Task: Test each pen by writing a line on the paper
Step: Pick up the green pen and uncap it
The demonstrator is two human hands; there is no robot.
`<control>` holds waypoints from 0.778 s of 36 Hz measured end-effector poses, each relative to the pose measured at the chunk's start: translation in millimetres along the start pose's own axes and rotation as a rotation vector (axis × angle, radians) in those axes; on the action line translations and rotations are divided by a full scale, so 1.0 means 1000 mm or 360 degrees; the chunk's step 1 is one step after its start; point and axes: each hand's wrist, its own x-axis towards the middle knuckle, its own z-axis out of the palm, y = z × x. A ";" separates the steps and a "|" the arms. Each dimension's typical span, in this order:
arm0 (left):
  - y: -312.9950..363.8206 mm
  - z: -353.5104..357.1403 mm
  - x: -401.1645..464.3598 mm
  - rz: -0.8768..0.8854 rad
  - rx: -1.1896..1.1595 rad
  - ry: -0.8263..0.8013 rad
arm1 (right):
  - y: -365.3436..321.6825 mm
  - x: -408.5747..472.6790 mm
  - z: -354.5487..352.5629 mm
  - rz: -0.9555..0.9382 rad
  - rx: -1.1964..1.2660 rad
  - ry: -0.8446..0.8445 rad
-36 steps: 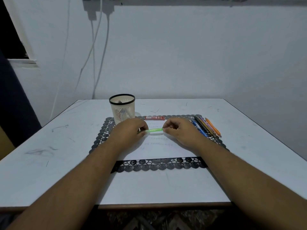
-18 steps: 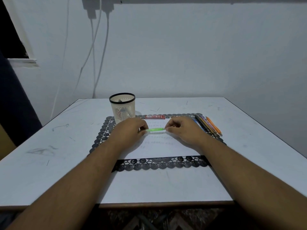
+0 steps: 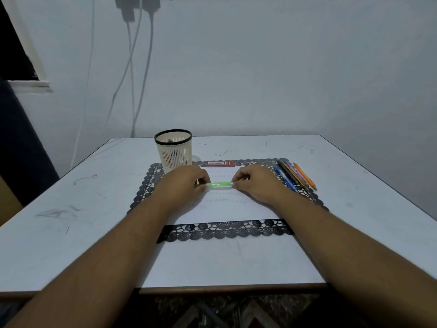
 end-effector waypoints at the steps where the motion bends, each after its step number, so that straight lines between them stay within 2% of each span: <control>1: 0.000 0.000 0.000 0.0001 0.0003 0.0006 | 0.000 0.000 0.000 -0.0004 -0.0004 0.0000; 5: 0.001 0.001 -0.001 -0.0005 -0.0011 -0.0004 | 0.003 -0.005 -0.005 0.0027 0.0089 0.0048; 9: 0.003 0.001 -0.002 -0.0019 -0.0052 0.0016 | 0.004 -0.017 -0.009 0.0138 0.0676 -0.0017; 12: 0.002 -0.001 0.000 -0.0007 -0.0089 -0.0016 | -0.002 -0.021 -0.011 0.0116 0.0848 -0.0085; 28: -0.002 -0.003 0.007 0.0114 -0.0173 -0.0056 | -0.013 -0.023 -0.017 0.0065 0.0684 0.0025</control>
